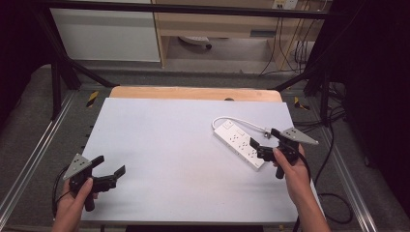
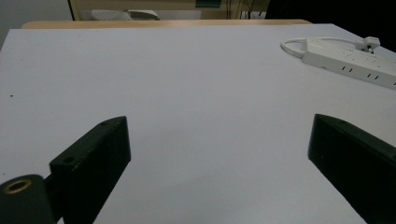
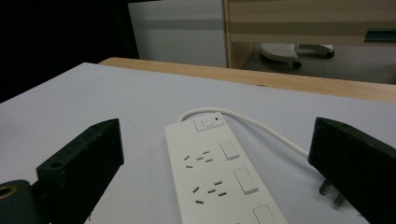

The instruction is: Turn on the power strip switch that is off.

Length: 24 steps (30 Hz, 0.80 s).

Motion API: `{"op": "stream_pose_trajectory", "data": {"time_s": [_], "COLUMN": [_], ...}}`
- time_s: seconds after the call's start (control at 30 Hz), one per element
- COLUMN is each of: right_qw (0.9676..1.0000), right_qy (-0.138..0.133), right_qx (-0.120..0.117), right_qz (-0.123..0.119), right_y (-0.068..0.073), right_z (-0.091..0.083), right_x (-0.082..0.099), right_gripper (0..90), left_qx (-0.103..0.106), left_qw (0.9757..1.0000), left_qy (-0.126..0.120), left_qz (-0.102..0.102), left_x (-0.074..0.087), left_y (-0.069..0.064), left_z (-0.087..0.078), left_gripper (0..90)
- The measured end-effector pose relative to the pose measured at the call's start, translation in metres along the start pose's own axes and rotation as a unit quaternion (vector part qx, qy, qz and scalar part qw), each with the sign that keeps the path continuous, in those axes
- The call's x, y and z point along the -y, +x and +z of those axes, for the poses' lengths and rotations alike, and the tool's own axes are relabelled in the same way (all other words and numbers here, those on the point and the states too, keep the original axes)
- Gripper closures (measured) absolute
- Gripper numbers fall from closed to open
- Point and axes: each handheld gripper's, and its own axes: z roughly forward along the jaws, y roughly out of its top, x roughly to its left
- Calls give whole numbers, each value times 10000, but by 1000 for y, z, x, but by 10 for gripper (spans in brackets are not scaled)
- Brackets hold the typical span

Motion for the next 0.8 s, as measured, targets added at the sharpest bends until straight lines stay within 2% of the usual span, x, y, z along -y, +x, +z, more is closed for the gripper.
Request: {"op": "stream_pose_trajectory", "data": {"time_s": [0.47, 0.67, 0.73, 0.8], "right_qw": [9998, 9997, 9998, 9997], "right_qy": [-177, -146, -92, 19], "right_qx": [94, 152, 172, 190], "right_qz": [14, -87, -63, -160], "right_y": [-9, -13, -14, -16], "right_z": [-30, -41, -44, -46], "right_x": [7, 20, 27, 35], "right_gripper": [39, 40, 40, 40], "left_qx": [-37, -27, -27, -23], "left_qw": [10000, 10000, 10000, 10000], "left_qy": [1, -16, -11, -9], "left_qz": [-25, -23, -21, -23], "left_x": [0, 0, 0, 0], "left_y": [2, 2, 2, 1], "left_z": [-1, -1, -1, -1], "left_gripper": [57, 57, 56, 57]}}
